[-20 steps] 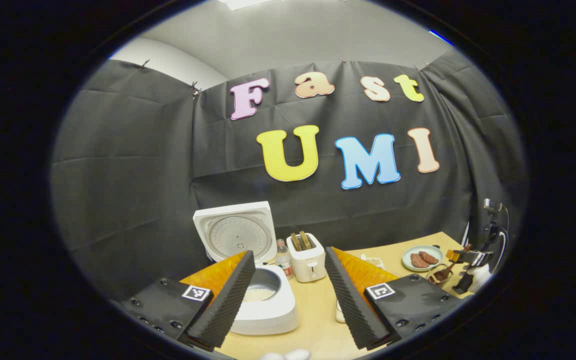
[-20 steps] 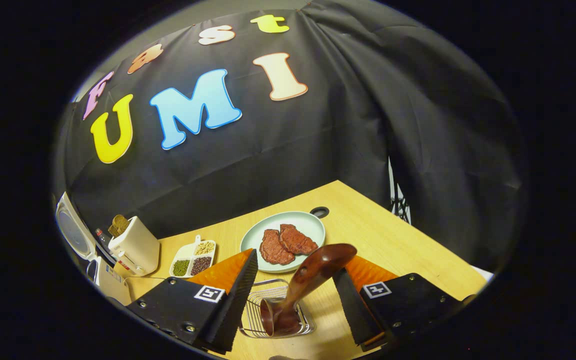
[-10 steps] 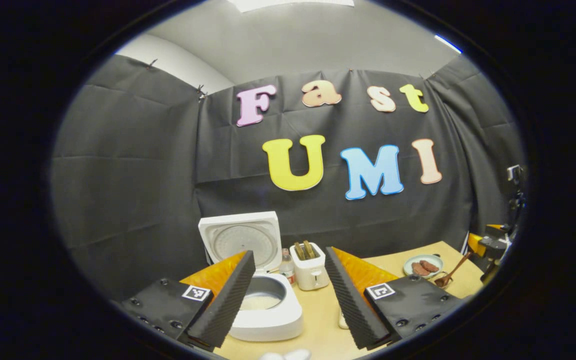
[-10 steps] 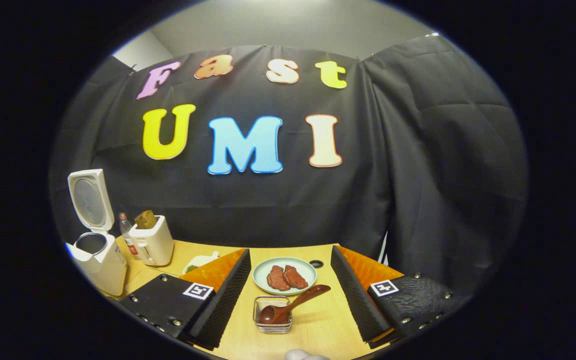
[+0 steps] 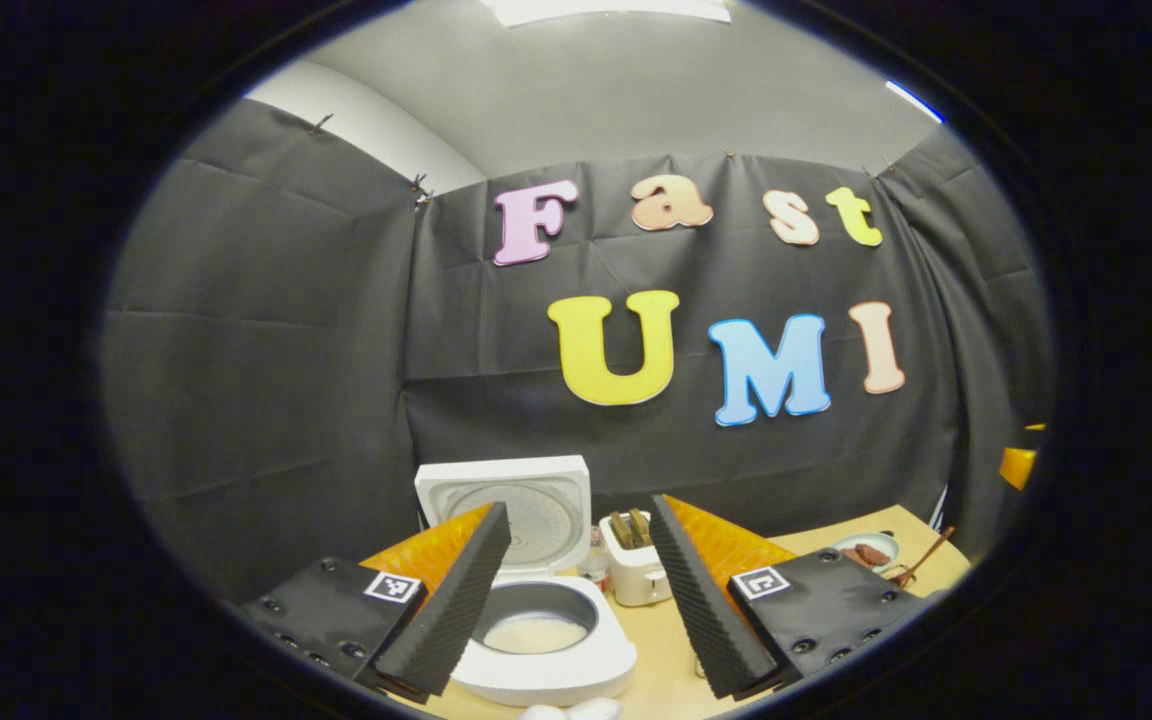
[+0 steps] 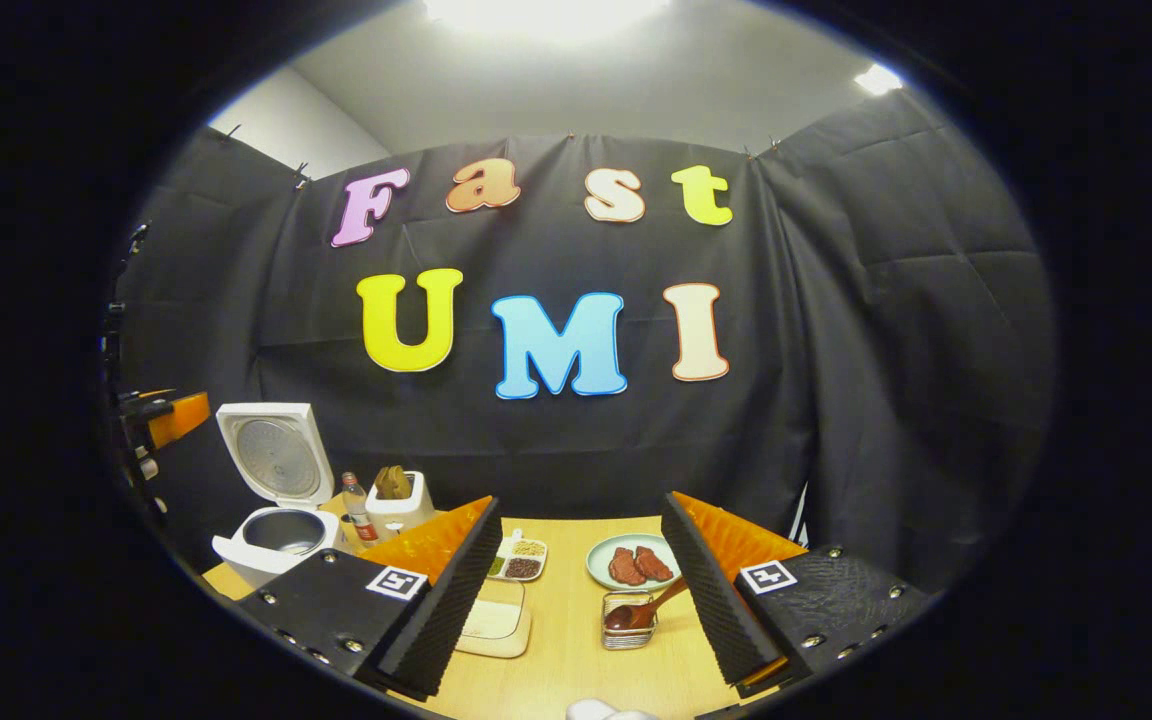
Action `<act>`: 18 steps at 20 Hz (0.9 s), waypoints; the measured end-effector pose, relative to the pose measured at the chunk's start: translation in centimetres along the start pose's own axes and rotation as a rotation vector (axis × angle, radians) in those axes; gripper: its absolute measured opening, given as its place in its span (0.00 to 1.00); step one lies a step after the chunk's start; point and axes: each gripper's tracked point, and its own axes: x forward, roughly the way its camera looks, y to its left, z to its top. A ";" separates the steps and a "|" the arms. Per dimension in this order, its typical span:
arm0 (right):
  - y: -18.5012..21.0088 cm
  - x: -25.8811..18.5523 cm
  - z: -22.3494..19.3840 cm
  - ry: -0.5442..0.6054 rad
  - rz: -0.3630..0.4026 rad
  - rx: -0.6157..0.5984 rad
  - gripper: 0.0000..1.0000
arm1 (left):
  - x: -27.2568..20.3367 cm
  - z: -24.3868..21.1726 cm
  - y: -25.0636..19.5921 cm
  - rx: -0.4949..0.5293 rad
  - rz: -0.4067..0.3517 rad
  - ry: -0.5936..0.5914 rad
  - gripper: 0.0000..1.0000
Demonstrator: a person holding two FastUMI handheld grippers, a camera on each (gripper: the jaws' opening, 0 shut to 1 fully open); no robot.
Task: Close the left gripper, press the button to open the rice cooker; take a wooden spoon from the chopstick holder with the right hand, scoop a spoonful of rice and pour it into the rice cooker, then put the wooden spoon back into the chopstick holder.
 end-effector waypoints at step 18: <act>4.6 3.2 -3.7 0.148 0.050 -0.019 0.98 | 27.9 -2.3 10.1 -0.096 0.161 0.214 0.96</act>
